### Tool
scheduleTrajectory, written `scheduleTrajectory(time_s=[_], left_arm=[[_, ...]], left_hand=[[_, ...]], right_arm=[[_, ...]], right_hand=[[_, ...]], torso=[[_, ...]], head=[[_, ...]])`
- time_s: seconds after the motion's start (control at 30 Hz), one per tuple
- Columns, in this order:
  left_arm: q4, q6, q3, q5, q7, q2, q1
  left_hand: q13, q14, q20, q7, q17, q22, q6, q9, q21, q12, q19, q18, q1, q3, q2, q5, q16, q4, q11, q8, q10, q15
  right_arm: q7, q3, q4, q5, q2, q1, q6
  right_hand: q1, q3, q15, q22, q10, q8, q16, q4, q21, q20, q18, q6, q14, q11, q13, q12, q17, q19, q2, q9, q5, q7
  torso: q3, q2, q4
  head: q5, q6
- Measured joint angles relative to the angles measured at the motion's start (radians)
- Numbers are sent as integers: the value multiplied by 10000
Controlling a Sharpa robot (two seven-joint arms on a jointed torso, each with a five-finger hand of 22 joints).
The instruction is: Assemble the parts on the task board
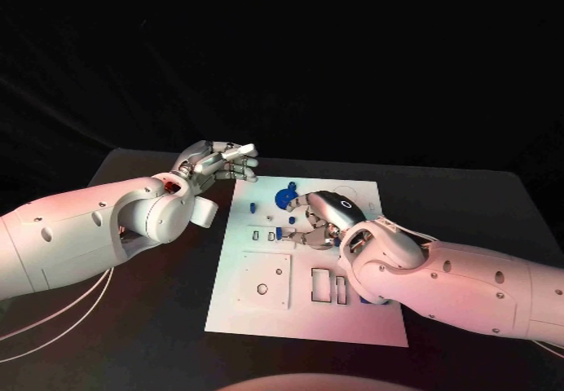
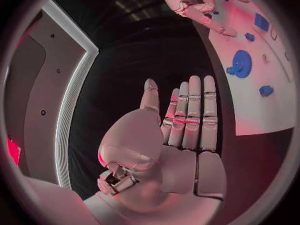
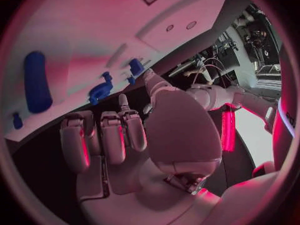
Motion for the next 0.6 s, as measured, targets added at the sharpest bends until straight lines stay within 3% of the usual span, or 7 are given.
scheduleTrajectory(time_s=[0.17, 0.27, 0.3, 0.37, 0.47, 0.53, 0.6], left_arm=[[-186, 206, 0, -1379, -1089, 73, 3], [-200, 554, 1, -2448, -1998, 134, 12], [-199, 692, 2, -2774, -2284, 164, 18], [-197, 993, 2, -3412, -2866, 248, 46], [-201, 1482, -1, -4373, -3844, 450, 156], [-223, 1796, -1, -4912, -4469, 613, 236], [-262, 2047, 0, -5303, -4959, 766, 300]], left_hand=[[874, 1810, -681, -416, 1817, 834, 139, 838, 1392, 618, 1120, -3, -360, -6, -45, 584, 1965, 520, -615, 361, 1618, -657], [2271, 2578, -960, -764, 4843, 1799, 4, 2372, 2671, 1801, 1183, -7, -584, -8, -201, 603, 5645, 1292, -938, 1690, 2067, -926], [2914, 2753, -1087, -851, 5662, 2879, -200, 3068, 3629, 2333, 1305, -11, -567, -7, -218, 622, 6677, 1614, -1015, 2200, 1985, -1010], [4010, 3029, -1190, -922, 6755, 5341, -506, 4076, 5654, 3304, 1741, -292, -476, -4, -309, 660, 8112, 2242, -1195, 2891, 1772, -1111], [5693, 3032, -1211, -885, 7093, 7397, -1060, 5022, 7318, 4869, 1937, -512, -72, -5, -481, 592, 8784, 3224, -1140, 3323, 987, -1115], [6029, 3041, -1108, -796, 7150, 7839, -1401, 5287, 7679, 5117, 1836, -512, 98, -4, -587, 222, 9151, 3786, -995, 3350, 201, -1028], [6266, 3145, -917, -579, 7187, 9055, -1748, 5244, 8494, 5331, 2292, -747, 490, -4, -654, 141, 10533, 4412, -767, 3074, -873, -870]], right_arm=[[1162, 44, 411, 1199, -912, 339, -522], [1806, 85, 636, 2124, -1519, 542, -633], [1957, 99, 703, 2368, -1695, 580, -651], [2197, 120, 806, 2804, -2030, 646, -667], [2439, 144, 855, 3419, -2491, 751, -659], [2527, 159, 839, 3764, -2762, 813, -639], [2577, 163, 821, 4006, -2946, 841, -614]], right_hand=[[367, 211, 0, 0, -92, 328, 0, 288, -441, 0, 0, 31, 0, -19, 0, -141, -1, 0, 187, 1, 274, -31], [415, 369, 0, -1, -101, 531, 0, 304, -546, 0, 0, 144, 0, -28, -1, -189, -1, 0, 236, 50, 484, -100], [415, 394, 0, -1, -125, 609, 0, 328, -558, 0, -1, 208, 0, -52, -1, -189, -1, 0, 236, 77, 562, -121], [415, 444, 0, -1, -134, 721, 0, 325, -559, 0, 0, 241, 0, -65, -1, -189, -1, 0, 236, 122, 681, -130], [414, 458, -1, -2, -97, 760, 0, 339, -559, 0, -1, 272, 0, -101, -1, -189, -1, 0, 236, 144, 697, -161], [415, 470, 0, -2, -97, 771, 0, 351, -559, 0, -1, 271, 0, -101, -1, -189, -1, 0, 236, 155, 735, -161], [414, 470, -1, -2, -97, 778, 0, 351, -559, 0, -1, 271, 0, -101, -1, -189, -1, 0, 236, 157, 735, -161]], torso=[[15, -84, -21], [27, -158, -36], [33, -187, -42], [39, -232, -51], [58, -296, -68], [75, -337, -75], [89, -366, -75]], head=[[49, 9], [81, -12], [82, -23], [79, -28], [68, -55], [77, -85], [83, -101]])
